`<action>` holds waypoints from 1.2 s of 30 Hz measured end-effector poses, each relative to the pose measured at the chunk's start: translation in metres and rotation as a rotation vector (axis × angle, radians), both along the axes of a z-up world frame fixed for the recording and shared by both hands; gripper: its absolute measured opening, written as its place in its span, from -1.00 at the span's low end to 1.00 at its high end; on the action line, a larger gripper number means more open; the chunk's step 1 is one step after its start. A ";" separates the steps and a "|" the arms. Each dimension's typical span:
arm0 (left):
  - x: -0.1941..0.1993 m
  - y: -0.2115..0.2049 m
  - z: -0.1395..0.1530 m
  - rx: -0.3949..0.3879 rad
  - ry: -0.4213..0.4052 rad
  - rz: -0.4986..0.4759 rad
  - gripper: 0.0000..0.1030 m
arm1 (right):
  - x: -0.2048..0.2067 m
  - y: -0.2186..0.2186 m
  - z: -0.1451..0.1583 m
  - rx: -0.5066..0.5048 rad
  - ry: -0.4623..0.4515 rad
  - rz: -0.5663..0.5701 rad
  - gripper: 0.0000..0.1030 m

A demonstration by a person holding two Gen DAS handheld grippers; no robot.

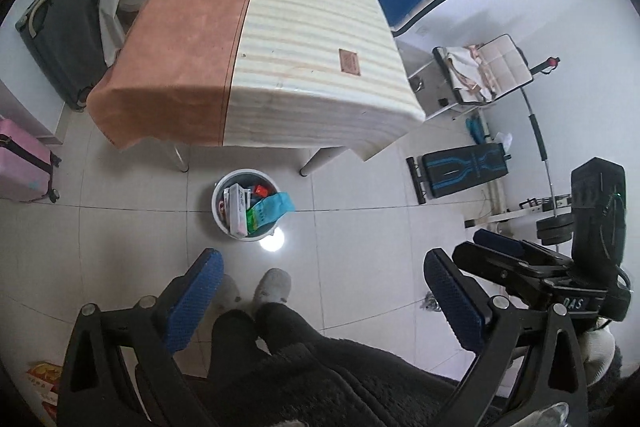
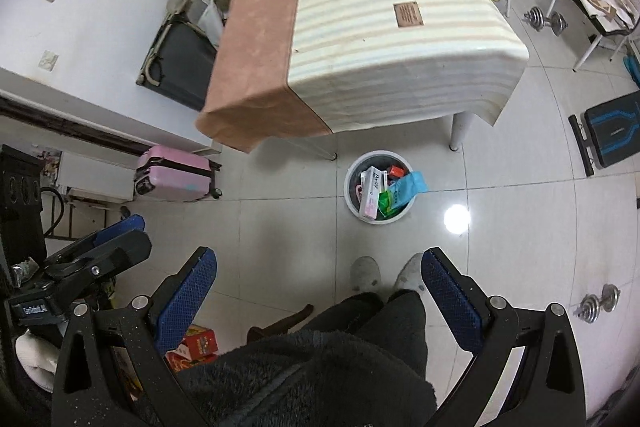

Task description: Collect trash

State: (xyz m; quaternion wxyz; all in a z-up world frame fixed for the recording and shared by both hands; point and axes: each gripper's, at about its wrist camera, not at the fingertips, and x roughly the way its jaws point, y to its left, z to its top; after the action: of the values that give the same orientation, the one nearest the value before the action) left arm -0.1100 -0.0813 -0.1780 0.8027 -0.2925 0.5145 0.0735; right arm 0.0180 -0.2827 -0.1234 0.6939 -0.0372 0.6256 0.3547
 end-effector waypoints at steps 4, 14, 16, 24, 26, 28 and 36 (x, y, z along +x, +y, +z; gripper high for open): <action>-0.007 -0.004 0.011 0.002 -0.013 0.007 1.00 | -0.006 -0.002 0.014 0.009 -0.015 0.011 1.00; -0.020 -0.007 0.025 0.010 -0.038 0.042 1.00 | -0.015 0.002 0.024 0.017 -0.017 0.044 1.00; -0.021 -0.007 0.025 0.011 -0.039 0.046 1.00 | -0.016 0.003 0.024 0.019 -0.017 0.047 1.00; -0.028 -0.005 0.026 0.010 -0.034 0.068 1.00 | -0.017 0.007 0.023 0.018 -0.013 0.064 1.00; -0.029 -0.006 0.026 0.010 -0.033 0.071 1.00 | -0.017 0.007 0.021 0.020 -0.006 0.063 1.00; -0.031 -0.006 0.027 0.009 -0.031 0.074 1.00 | -0.019 0.007 0.020 0.021 -0.004 0.063 1.00; -0.033 -0.010 0.026 0.010 -0.022 0.073 1.00 | -0.022 0.010 0.020 0.019 0.004 0.068 1.00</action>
State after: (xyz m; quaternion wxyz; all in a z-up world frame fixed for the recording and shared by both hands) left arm -0.1427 -0.0911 -0.1515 0.8065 -0.3080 0.4943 0.1021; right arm -0.0039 -0.2730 -0.1039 0.6806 -0.0510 0.6220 0.3839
